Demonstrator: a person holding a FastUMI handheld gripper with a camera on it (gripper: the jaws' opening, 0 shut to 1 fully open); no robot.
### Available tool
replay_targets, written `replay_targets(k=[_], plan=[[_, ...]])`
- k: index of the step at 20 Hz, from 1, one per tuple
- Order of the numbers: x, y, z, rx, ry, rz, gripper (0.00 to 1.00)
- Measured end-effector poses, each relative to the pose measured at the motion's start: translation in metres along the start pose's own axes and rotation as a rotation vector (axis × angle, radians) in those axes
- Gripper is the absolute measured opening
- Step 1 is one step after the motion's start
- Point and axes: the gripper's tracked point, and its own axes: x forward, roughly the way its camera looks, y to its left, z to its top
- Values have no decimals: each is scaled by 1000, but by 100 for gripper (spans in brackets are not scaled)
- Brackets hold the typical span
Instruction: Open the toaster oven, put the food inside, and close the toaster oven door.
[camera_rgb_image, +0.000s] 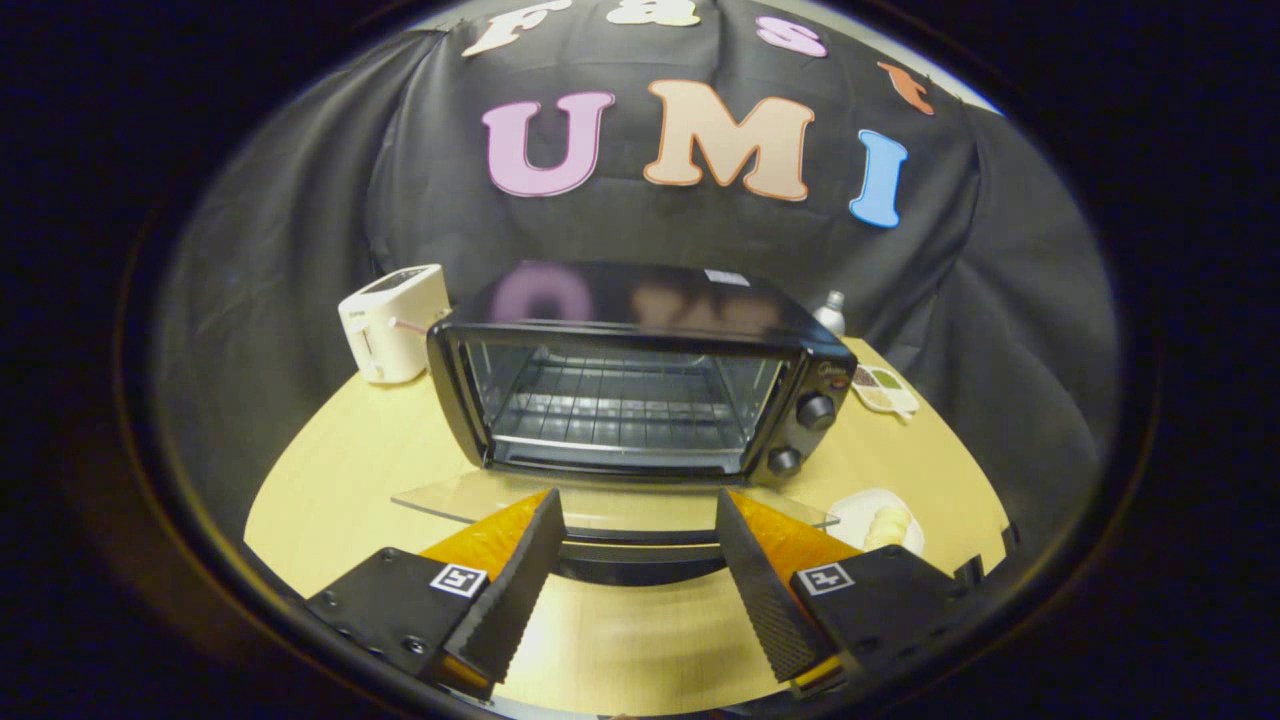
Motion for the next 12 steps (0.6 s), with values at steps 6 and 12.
replay_targets(k=[6,12], plan=[[5,9,-39,-53,108,7,90],[20,11,-65,-23,179,9,90]])
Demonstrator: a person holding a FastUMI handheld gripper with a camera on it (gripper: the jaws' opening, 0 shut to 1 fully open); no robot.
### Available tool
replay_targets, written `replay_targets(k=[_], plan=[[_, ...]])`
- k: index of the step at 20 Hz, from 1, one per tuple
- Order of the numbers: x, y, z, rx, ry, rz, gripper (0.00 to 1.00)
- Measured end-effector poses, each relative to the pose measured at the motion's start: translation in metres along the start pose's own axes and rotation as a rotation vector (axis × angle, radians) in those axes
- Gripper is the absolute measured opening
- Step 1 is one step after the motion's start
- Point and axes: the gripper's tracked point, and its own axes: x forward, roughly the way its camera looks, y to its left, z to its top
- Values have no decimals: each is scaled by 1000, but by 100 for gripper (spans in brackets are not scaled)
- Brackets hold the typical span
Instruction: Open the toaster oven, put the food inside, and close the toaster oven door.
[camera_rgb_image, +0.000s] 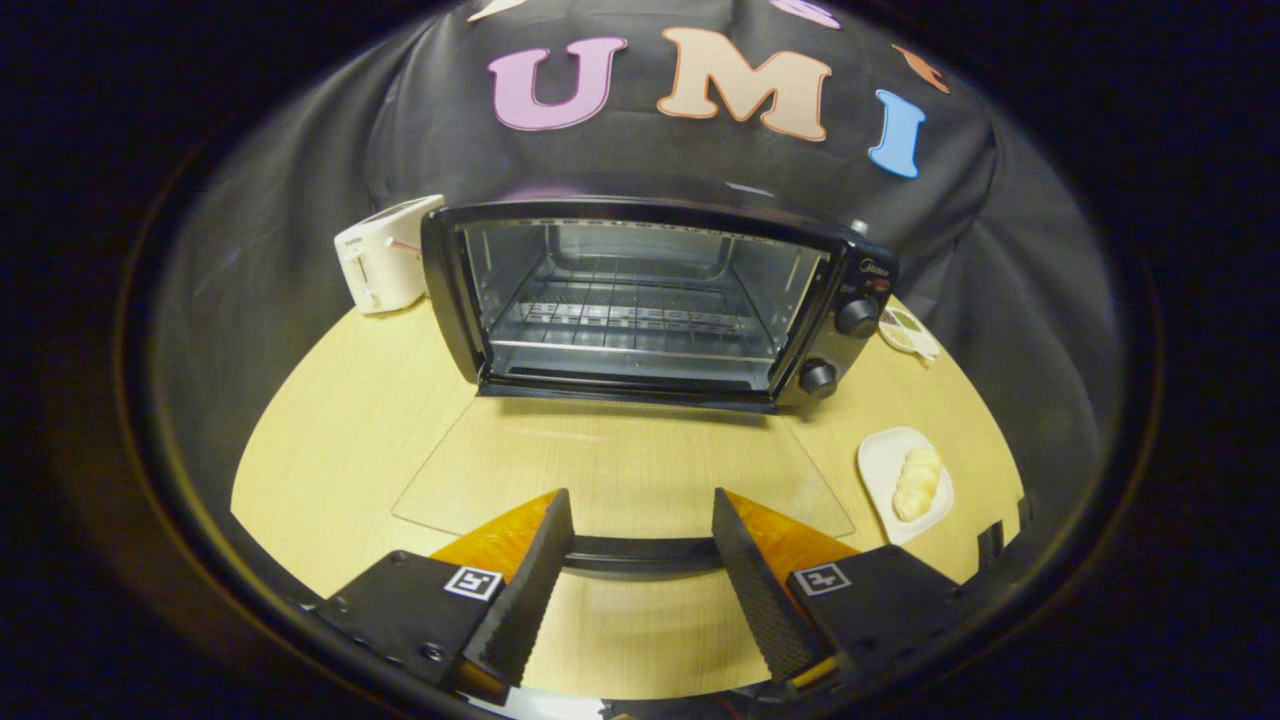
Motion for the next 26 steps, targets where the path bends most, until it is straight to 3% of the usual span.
replay_targets(k=[8,15,20,26], plan=[[15,1,-31,41,66,6,90],[14,-29,9,137,-5,-52,90],[20,-100,41,267,-54,-183,90],[36,-192,33,373,-21,-352,91]])
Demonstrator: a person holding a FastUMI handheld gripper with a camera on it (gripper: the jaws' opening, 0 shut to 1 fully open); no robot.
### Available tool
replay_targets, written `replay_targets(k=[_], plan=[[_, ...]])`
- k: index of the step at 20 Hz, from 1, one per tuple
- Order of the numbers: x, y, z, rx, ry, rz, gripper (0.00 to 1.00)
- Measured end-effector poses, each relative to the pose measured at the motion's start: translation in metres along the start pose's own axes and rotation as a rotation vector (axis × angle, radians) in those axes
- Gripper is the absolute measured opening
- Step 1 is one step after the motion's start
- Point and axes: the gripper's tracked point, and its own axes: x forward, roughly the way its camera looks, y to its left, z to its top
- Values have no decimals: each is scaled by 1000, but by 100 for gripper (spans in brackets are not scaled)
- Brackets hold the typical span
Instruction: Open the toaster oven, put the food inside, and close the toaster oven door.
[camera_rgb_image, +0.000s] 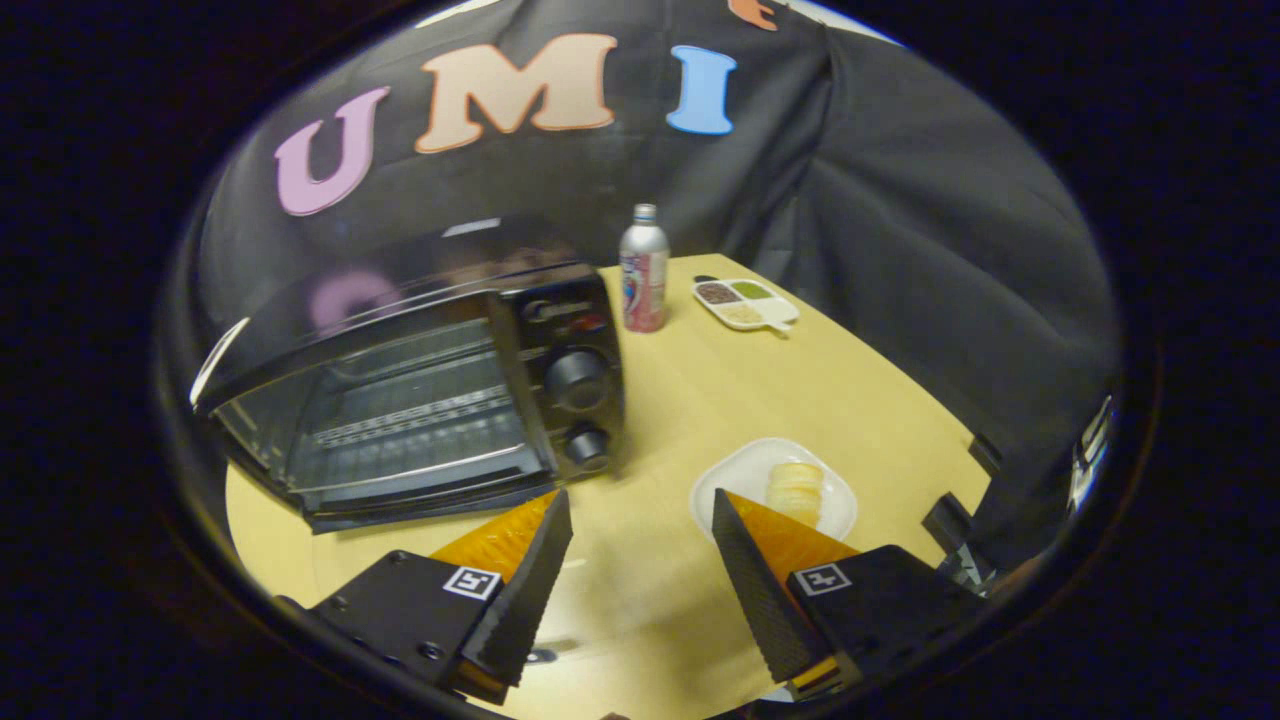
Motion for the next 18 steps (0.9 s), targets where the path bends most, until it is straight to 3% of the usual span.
replay_targets(k=[10,18], plan=[[54,-100,-23,90,103,-196,91],[82,-106,-49,89,183,-165,91]])
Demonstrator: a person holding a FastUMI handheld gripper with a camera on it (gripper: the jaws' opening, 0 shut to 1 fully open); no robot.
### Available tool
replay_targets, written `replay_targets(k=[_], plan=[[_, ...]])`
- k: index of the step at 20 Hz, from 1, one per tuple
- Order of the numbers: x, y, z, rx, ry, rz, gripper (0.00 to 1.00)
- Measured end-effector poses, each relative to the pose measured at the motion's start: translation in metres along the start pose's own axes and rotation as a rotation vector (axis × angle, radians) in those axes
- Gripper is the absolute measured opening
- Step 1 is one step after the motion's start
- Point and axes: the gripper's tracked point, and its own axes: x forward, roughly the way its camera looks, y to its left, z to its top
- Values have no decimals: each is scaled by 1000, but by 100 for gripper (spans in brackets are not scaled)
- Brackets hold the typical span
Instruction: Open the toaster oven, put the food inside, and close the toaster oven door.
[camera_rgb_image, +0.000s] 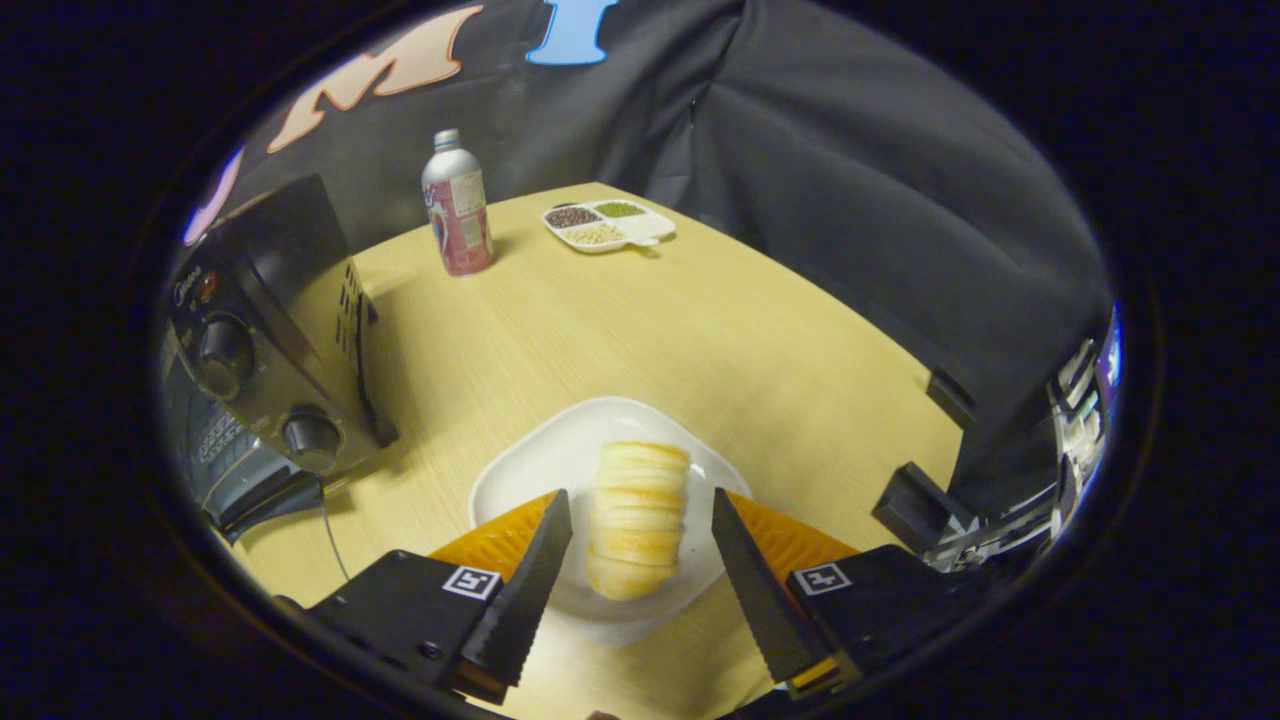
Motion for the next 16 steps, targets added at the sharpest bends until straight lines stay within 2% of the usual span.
replay_targets(k=[7,13,16], plan=[[10,9,-10,66,32,55,91],[12,7,-8,107,30,49,52],[8,12,-1,133,8,69,43]])
